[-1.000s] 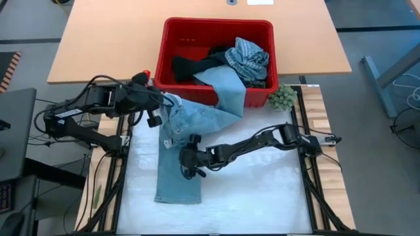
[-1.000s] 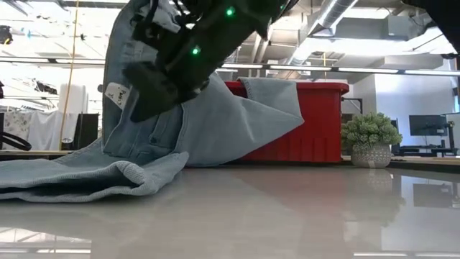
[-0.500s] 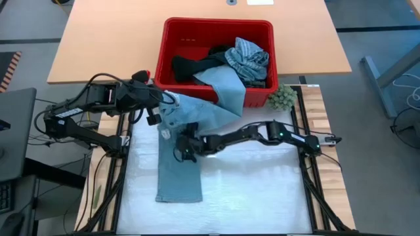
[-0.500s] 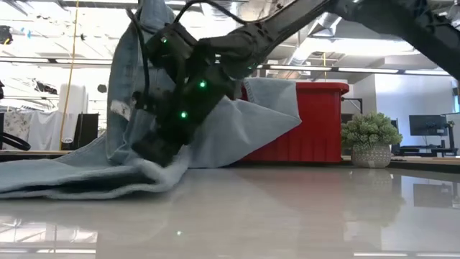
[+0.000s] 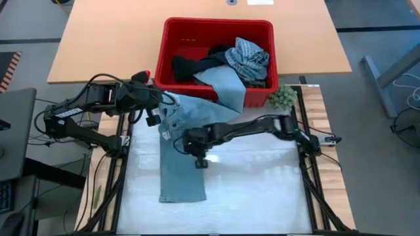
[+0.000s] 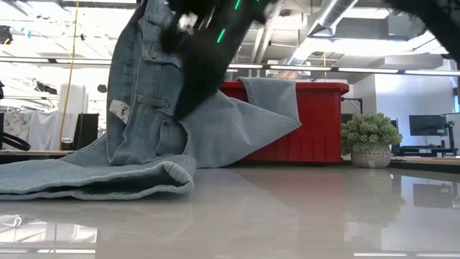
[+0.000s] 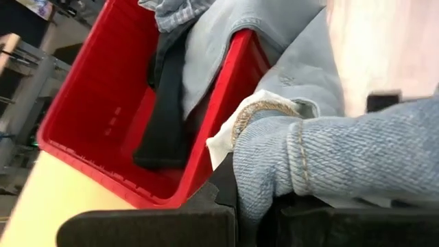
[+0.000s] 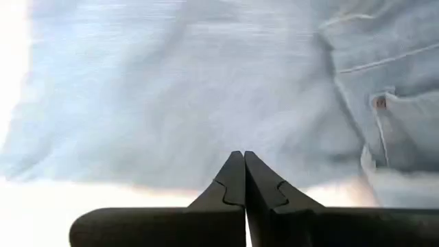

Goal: Fold laundry
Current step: Fold the blue pants from the red laundry bin

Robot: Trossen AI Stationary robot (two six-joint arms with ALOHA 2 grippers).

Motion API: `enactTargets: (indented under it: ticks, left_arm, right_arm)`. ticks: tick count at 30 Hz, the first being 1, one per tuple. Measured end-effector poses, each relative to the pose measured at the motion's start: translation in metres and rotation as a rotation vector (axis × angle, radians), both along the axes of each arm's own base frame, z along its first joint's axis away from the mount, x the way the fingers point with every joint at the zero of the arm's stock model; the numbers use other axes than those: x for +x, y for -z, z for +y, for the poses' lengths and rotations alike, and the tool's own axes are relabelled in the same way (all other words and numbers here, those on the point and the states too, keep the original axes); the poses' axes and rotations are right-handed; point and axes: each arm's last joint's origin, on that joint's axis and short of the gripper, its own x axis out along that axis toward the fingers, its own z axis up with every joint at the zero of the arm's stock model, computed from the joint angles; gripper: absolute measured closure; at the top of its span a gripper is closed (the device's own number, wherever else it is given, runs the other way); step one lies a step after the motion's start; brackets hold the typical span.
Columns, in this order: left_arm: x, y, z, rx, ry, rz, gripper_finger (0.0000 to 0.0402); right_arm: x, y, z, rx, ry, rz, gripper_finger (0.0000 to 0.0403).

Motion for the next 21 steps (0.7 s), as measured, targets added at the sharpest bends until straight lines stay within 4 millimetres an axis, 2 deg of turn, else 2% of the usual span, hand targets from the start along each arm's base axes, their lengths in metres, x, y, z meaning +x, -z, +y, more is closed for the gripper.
enactTargets:
  ticks: [3, 6, 9, 12, 17, 21]
  left_arm:
    - [0.001, 0.0, -0.002, -0.057, 0.031, -0.021, 0.0401]
    - [0.002, -0.001, -0.002, -0.061, 0.047, -0.035, 0.0401]
    - [0.004, 0.0, -0.001, -0.027, 0.028, -0.041, 0.0401]
    - [0.004, 0.0, 0.0, -0.016, 0.02, -0.035, 0.0401]
    - [0.006, 0.001, 0.0, -0.006, 0.033, -0.019, 0.0401]
    - [0.006, 0.001, 0.0, -0.007, 0.033, -0.018, 0.0401]
  right_arm:
    - [-0.024, -0.028, 0.007, 0.008, -0.052, 0.002, 0.0385]
    - [-0.034, -0.029, 0.01, -0.028, -0.064, -0.071, 0.0378]
    - [-0.032, -0.015, 0.006, -0.158, -0.02, -0.159, 0.0335]
    - [-0.021, 0.01, -0.003, -0.278, 0.034, -0.192, 0.0281]
    - [-0.007, 0.04, -0.012, -0.328, 0.054, -0.185, 0.0201]
    - [-0.001, 0.067, -0.016, -0.447, 0.076, -0.143, 0.0167]
